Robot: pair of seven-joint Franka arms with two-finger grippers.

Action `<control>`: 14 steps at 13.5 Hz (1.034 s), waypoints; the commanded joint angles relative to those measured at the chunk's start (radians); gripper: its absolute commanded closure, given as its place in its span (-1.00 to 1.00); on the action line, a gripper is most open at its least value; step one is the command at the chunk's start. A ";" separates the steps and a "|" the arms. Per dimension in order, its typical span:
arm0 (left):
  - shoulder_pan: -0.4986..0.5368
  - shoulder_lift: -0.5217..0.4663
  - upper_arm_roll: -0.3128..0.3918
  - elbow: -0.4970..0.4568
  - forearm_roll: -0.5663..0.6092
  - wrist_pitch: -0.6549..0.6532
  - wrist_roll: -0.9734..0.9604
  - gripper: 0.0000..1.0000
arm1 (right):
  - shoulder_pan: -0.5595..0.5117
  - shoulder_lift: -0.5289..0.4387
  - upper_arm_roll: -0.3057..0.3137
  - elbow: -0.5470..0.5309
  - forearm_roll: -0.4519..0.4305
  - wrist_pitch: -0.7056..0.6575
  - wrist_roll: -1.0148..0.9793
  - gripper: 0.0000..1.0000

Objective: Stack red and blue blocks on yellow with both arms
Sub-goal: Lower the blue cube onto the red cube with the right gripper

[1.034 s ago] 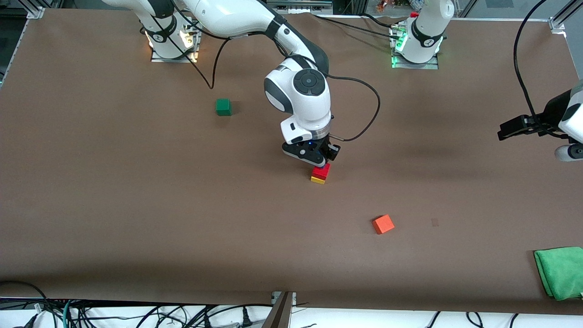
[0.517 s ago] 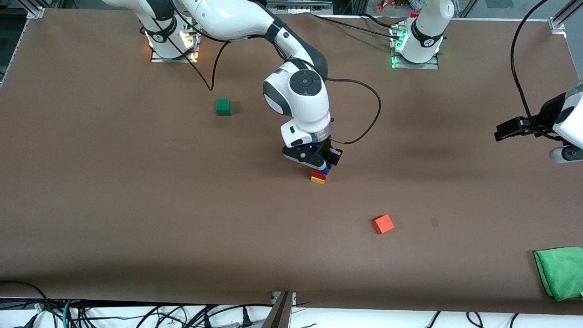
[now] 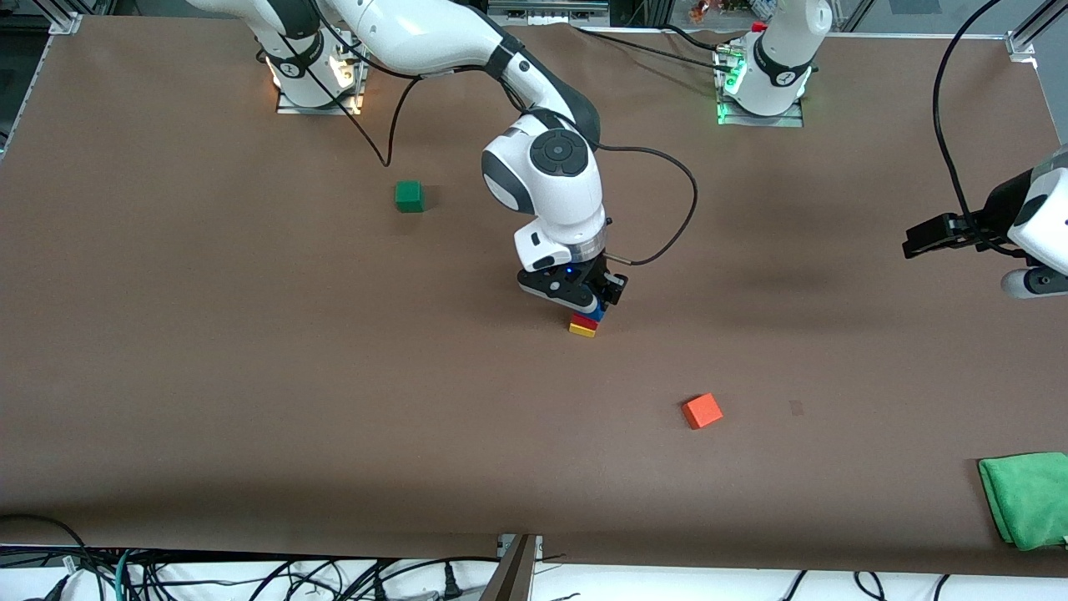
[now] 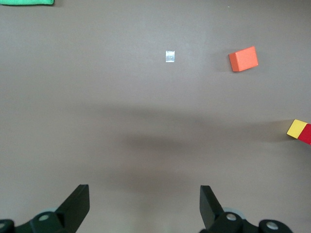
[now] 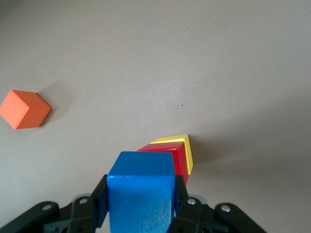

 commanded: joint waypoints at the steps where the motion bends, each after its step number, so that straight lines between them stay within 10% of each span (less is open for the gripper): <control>1: 0.003 -0.015 0.001 -0.015 -0.010 0.012 0.022 -1.00 | -0.004 0.025 0.002 0.041 -0.015 -0.011 -0.004 0.11; 14: 0.000 -0.013 0.001 0.002 -0.008 0.012 0.020 -1.00 | -0.006 0.022 -0.002 0.041 -0.010 -0.018 -0.012 -0.42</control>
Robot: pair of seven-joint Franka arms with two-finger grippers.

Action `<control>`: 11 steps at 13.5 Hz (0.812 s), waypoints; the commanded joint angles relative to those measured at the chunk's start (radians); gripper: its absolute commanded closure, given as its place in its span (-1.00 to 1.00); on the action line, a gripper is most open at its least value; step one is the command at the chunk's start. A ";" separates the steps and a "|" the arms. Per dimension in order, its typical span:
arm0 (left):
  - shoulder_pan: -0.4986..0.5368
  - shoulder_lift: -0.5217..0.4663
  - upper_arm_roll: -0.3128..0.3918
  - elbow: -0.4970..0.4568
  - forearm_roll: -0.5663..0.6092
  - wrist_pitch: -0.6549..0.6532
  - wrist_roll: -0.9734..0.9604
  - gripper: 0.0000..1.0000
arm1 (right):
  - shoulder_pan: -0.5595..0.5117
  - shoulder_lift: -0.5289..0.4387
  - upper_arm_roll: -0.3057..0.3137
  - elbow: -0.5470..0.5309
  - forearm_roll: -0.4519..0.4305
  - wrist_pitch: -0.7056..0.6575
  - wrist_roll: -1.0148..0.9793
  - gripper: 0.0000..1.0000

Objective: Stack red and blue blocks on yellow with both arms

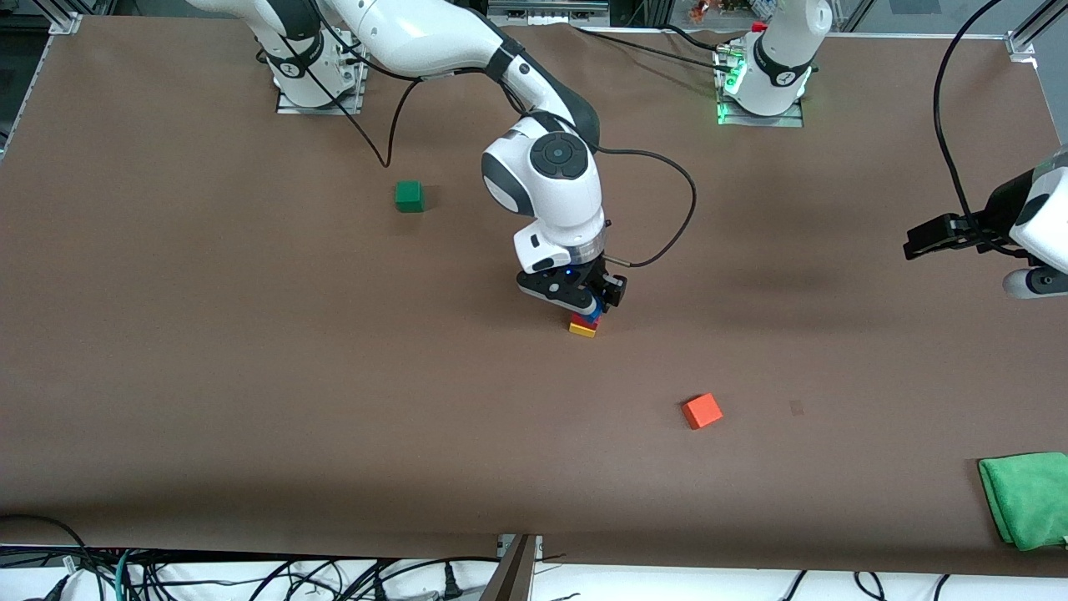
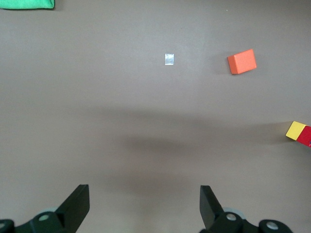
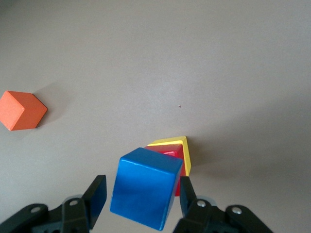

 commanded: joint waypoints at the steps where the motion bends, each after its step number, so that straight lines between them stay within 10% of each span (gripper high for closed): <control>1: 0.000 -0.013 0.001 0.000 -0.008 0.003 0.020 -1.00 | -0.006 0.009 0.001 0.040 -0.007 -0.044 -0.010 -0.50; 4: 0.000 -0.013 0.001 -0.001 -0.008 0.003 0.020 -1.00 | -0.062 -0.064 0.013 0.048 -0.001 -0.184 -0.068 -0.98; 11: 0.000 -0.013 0.003 0.000 -0.008 0.003 0.017 -1.00 | -0.310 -0.332 0.001 -0.071 0.152 -0.503 -0.509 -0.99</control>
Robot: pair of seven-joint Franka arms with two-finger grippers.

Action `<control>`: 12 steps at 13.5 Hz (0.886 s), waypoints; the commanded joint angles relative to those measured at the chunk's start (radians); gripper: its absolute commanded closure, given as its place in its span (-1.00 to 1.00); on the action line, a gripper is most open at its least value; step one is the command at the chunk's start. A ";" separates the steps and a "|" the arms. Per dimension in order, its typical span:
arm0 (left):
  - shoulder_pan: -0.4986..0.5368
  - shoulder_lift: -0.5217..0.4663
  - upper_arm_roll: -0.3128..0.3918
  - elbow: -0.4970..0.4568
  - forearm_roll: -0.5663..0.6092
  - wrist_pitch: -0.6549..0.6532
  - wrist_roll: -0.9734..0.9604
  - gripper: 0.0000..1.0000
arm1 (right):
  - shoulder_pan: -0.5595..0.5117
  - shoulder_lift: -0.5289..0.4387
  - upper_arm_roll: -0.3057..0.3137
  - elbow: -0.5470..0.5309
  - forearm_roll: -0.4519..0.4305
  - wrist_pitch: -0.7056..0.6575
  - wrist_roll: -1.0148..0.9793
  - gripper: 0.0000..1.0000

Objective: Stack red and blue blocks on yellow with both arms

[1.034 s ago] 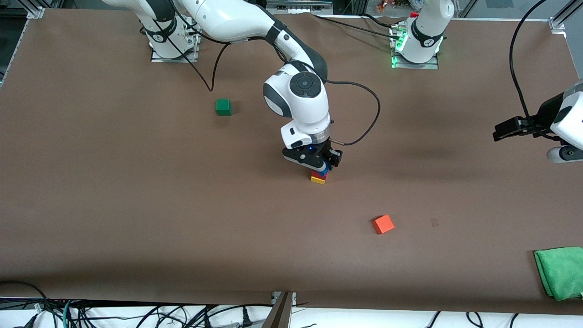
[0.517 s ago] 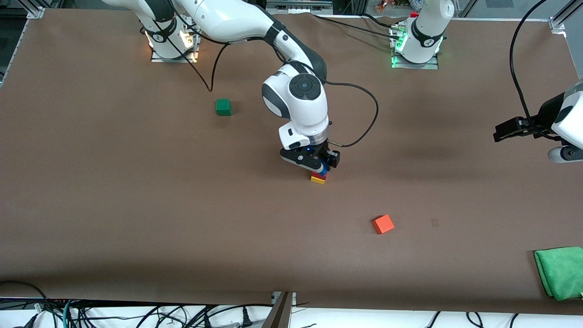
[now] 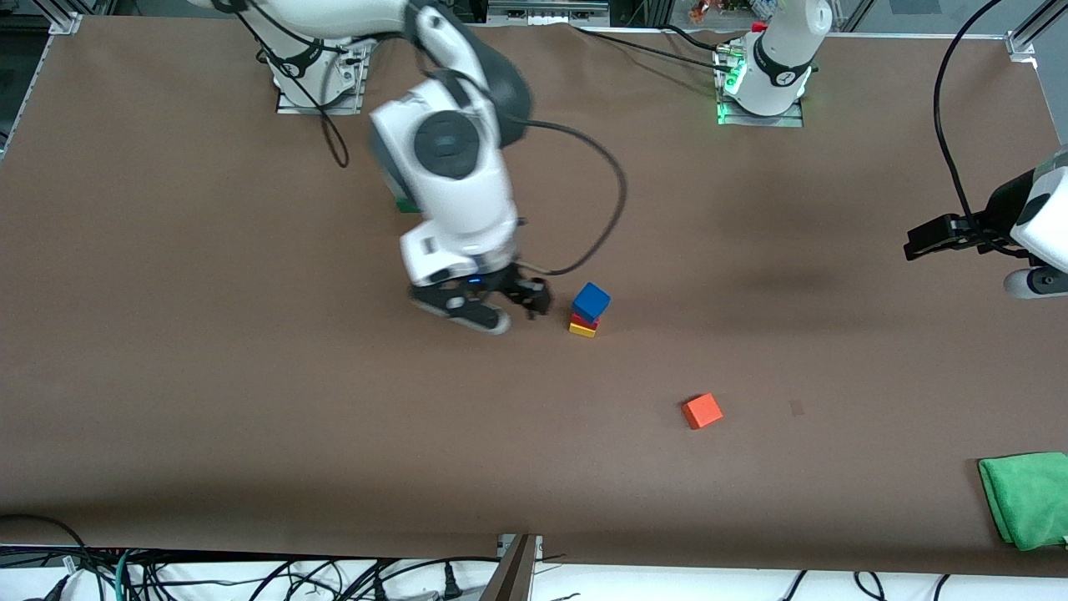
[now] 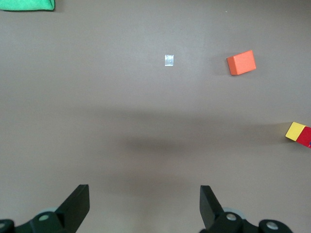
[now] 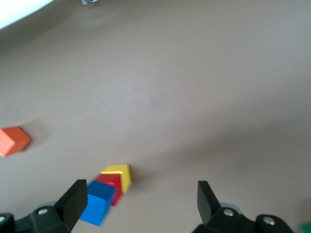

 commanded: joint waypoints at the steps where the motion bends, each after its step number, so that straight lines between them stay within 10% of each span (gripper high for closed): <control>1: 0.000 -0.013 0.003 -0.001 -0.008 0.000 0.016 -1.00 | -0.120 -0.143 0.004 -0.156 0.089 -0.098 -0.252 -0.99; 7: 0.000 -0.003 0.004 0.002 -0.011 -0.001 0.013 -1.00 | -0.224 -0.533 -0.067 -0.600 0.078 -0.121 -0.562 -0.99; 12: 0.000 -0.002 0.004 0.002 -0.011 0.000 0.013 -1.00 | -0.353 -0.691 -0.010 -0.734 -0.036 -0.160 -0.697 -0.99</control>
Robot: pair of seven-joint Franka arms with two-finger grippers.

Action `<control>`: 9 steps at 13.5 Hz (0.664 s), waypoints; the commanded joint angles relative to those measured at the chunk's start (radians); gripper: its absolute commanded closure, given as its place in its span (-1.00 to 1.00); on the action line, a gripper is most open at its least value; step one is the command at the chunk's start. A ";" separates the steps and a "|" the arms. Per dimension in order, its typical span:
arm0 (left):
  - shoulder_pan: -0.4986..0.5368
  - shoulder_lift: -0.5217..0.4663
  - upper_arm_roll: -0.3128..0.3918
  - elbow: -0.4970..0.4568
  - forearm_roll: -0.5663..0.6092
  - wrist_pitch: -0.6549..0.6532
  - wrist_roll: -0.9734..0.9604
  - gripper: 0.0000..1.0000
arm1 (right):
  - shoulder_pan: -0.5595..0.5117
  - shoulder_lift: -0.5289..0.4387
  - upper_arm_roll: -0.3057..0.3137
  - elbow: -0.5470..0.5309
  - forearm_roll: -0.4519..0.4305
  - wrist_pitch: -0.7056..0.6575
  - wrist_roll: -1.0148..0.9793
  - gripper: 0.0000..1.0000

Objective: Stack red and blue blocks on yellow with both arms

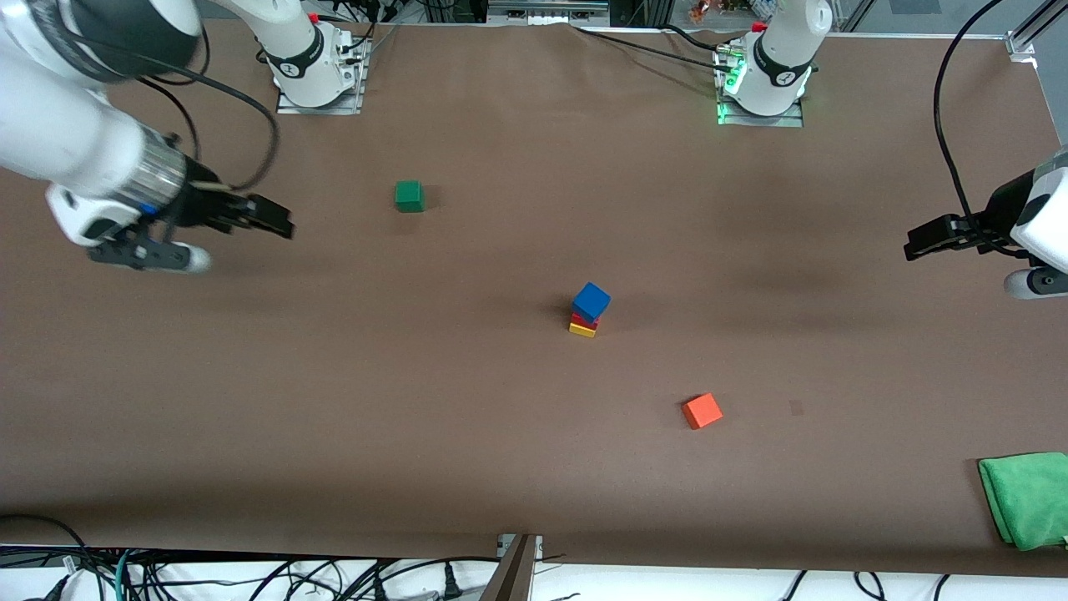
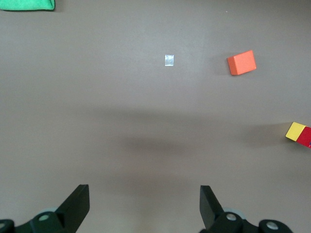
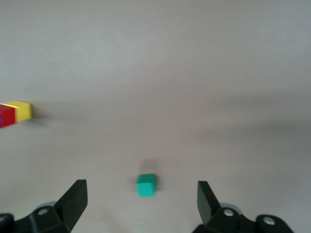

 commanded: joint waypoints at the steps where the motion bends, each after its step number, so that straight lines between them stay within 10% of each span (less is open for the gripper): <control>1: 0.000 -0.003 0.004 0.002 -0.011 0.000 0.013 -1.00 | -0.044 -0.086 0.059 -0.099 -0.057 0.010 -0.034 -0.99; 9: -0.001 -0.003 0.005 0.002 -0.011 -0.002 0.012 -1.00 | -0.036 -0.070 0.063 -0.050 -0.114 0.013 -0.074 -0.99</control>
